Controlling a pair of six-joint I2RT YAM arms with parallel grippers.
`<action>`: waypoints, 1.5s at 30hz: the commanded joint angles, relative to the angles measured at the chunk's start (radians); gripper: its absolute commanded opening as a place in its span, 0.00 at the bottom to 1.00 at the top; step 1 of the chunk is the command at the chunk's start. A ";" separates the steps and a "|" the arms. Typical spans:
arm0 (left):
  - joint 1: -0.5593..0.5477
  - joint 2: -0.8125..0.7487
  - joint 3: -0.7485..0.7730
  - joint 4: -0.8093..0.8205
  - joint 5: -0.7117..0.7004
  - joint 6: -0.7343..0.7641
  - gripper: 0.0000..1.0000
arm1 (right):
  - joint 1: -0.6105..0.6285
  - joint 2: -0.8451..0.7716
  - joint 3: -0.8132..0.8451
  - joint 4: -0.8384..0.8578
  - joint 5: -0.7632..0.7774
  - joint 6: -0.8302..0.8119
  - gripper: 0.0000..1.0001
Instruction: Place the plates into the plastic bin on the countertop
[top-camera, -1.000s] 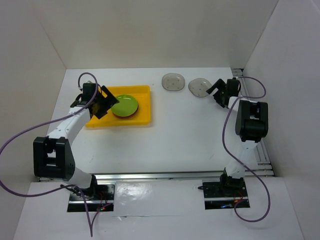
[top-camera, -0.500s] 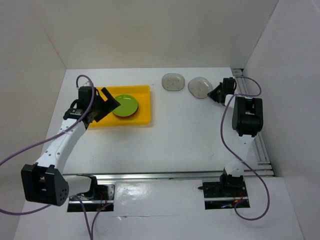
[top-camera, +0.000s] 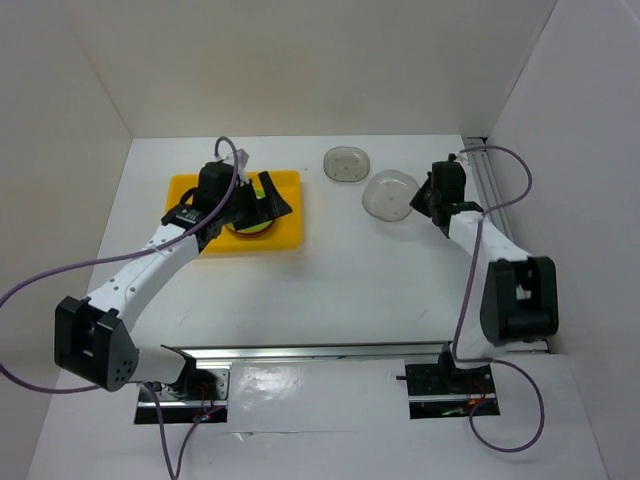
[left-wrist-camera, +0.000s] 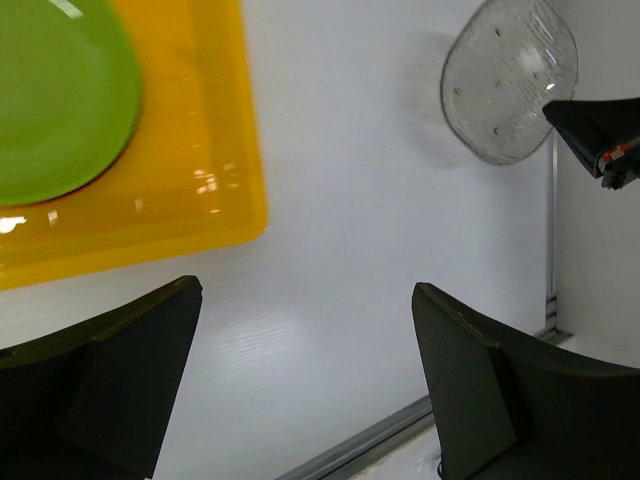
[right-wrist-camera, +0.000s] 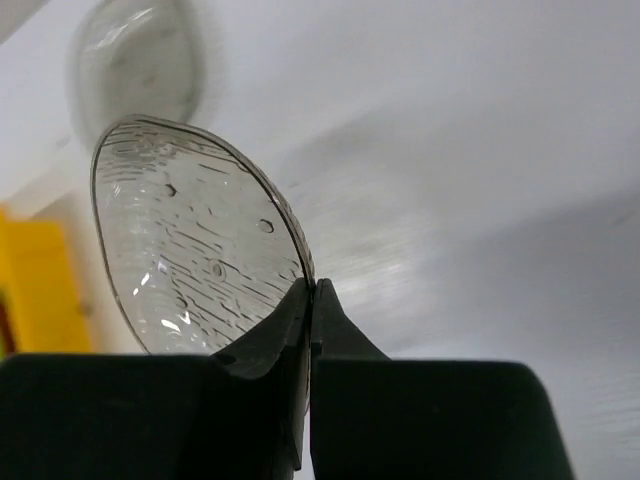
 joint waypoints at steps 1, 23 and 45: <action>-0.079 0.057 0.127 0.112 0.064 0.070 1.00 | 0.093 -0.162 -0.077 -0.045 -0.069 -0.180 0.00; -0.239 0.229 0.154 0.204 -0.013 0.082 0.38 | 0.172 -0.466 -0.265 0.183 -0.614 -0.006 0.00; 0.274 0.151 0.138 -0.037 -0.202 -0.113 0.00 | 0.105 0.091 -0.070 0.403 -0.269 -0.081 1.00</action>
